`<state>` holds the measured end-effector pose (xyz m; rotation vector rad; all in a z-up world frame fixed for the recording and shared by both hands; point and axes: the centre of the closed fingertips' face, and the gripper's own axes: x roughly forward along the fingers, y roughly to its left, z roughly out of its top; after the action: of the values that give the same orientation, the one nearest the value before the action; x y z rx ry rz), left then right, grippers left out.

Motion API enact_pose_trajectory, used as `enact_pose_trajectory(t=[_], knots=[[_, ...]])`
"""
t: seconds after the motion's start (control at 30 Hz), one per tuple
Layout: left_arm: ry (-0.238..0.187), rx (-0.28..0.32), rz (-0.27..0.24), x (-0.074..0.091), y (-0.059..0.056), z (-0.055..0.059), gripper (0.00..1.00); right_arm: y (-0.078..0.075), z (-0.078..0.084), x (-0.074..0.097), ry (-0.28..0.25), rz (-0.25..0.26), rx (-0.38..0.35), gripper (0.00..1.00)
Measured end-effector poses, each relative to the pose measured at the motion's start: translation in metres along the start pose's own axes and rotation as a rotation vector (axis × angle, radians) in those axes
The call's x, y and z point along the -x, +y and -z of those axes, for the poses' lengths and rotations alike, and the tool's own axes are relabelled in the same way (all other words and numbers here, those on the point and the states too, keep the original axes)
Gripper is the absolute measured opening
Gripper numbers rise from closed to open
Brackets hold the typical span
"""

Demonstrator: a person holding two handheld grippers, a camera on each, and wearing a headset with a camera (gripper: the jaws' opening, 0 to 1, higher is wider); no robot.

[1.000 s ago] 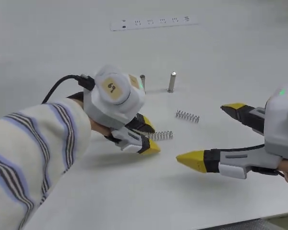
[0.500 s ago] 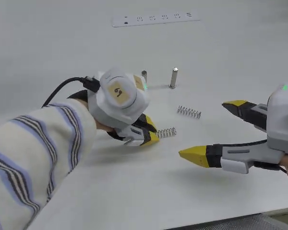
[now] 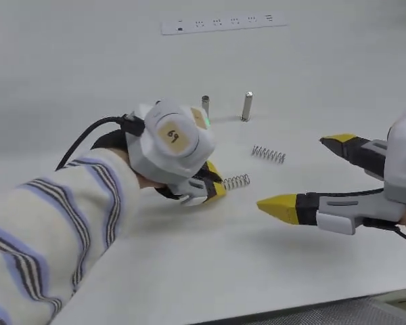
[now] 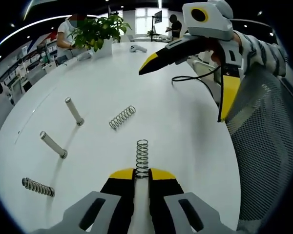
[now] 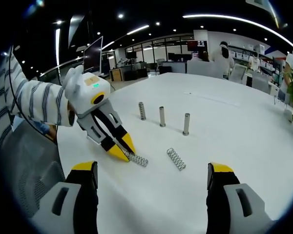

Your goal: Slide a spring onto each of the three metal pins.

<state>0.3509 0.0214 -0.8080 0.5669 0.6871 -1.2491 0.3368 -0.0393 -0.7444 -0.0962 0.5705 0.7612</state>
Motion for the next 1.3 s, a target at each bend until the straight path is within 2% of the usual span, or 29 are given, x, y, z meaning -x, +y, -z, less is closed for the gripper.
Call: enact_pose_trajectory(t=[0.17,0.27,0.33,0.47,0.57,0.8,0.97,1.03,1.1,1.3], knots=[[0.001,0.013,-0.015,0.002,0.001,0.002,0.02,0.0,-0.001,0.001,-0.001,-0.002,0.0,0.91],[0.005,0.019,-0.028,0.004,0.002,0.004,0.02,0.001,-0.013,0.004,-0.057,-0.013,-0.024,0.91],[0.004,0.019,-0.031,0.007,0.003,0.006,0.02,0.0,-0.02,0.006,-0.075,-0.012,-0.023,0.9],[0.002,0.062,-0.031,0.012,0.004,0.01,0.02,-0.002,-0.027,0.008,-0.087,-0.017,-0.005,0.9],[0.005,0.057,-0.041,0.015,0.005,0.013,0.02,-0.005,-0.029,0.009,-0.085,-0.023,0.018,0.9],[0.008,0.056,-0.056,0.028,0.008,0.018,0.02,-0.008,-0.034,0.01,-0.051,-0.067,0.108,0.89],[-0.01,0.055,-0.045,0.039,0.006,0.013,0.02,-0.004,-0.033,0.008,-0.009,-0.121,0.18,0.86],[-0.02,0.045,-0.042,0.044,0.006,0.01,0.02,-0.002,-0.031,0.006,0.02,-0.145,0.206,0.81],[-0.028,0.042,-0.039,0.05,0.005,0.008,0.02,-0.008,-0.031,0.0,0.036,-0.15,0.245,0.8],[-0.041,0.014,-0.035,0.064,0.003,0.006,0.02,0.009,-0.028,-0.011,0.079,-0.237,0.311,0.79]])
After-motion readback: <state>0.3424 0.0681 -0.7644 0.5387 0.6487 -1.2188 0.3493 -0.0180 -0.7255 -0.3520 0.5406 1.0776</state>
